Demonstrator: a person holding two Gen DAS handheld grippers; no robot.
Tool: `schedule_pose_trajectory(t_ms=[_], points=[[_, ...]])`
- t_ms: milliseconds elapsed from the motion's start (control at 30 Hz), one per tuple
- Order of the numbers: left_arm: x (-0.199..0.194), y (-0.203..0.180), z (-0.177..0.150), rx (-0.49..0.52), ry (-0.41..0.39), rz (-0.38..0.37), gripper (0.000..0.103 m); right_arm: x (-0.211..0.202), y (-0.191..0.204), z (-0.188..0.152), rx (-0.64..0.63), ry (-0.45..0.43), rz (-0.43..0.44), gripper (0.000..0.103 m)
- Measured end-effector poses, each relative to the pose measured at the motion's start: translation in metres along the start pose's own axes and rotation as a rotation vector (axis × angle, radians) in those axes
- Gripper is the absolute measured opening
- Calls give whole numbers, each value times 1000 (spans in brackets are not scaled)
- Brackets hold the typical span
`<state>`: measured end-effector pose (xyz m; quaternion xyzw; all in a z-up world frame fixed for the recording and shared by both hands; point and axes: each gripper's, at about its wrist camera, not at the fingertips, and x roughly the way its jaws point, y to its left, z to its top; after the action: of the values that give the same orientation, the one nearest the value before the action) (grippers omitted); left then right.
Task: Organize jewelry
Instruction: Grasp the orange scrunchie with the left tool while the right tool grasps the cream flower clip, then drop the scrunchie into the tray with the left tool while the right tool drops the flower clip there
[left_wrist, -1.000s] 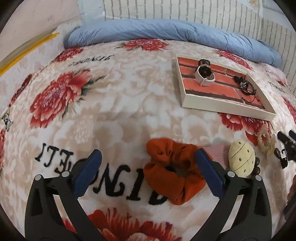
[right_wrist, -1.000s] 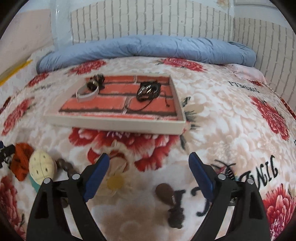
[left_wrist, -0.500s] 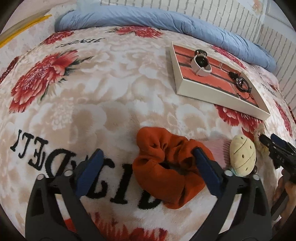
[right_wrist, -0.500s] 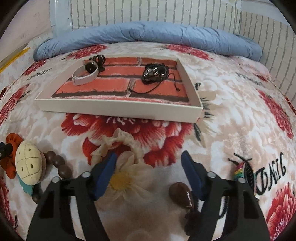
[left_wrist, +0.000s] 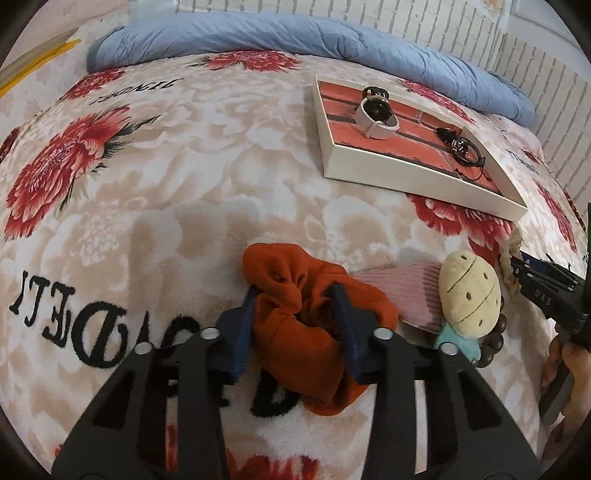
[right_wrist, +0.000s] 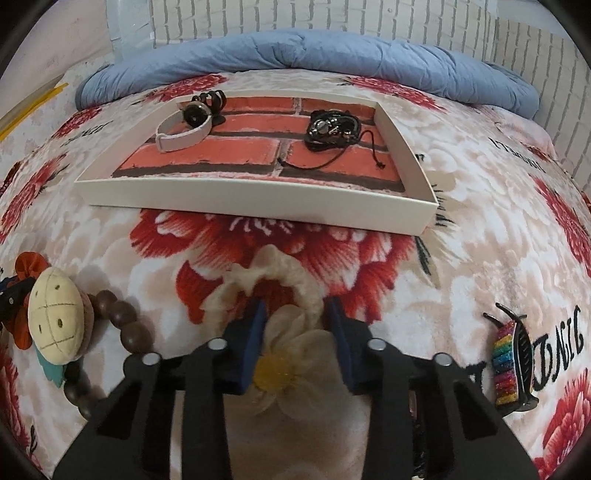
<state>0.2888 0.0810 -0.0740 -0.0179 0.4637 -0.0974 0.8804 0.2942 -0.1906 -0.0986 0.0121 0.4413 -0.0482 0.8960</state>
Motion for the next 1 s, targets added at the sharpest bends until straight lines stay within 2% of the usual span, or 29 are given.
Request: schedule_pose_trajectory(t_ms=[167,367,733,867,1000], points=[[-3,-4,0,17,-8,8,22,-1,4,0,-6,-5,11,22],[-9,0,2,5,-22,-5,15,-9,-4,0,28,-39,34,14],[-37,-4,15,18,-105,-15,13,-30,-17,14,69,-120,82,12],[-51,-12,34,7,-146,-44,13,-46,-26,32,77,-167,101,12],[-57,-33,65,40,-180,-25,13,-55,-36,55,87,-207,121,12]])
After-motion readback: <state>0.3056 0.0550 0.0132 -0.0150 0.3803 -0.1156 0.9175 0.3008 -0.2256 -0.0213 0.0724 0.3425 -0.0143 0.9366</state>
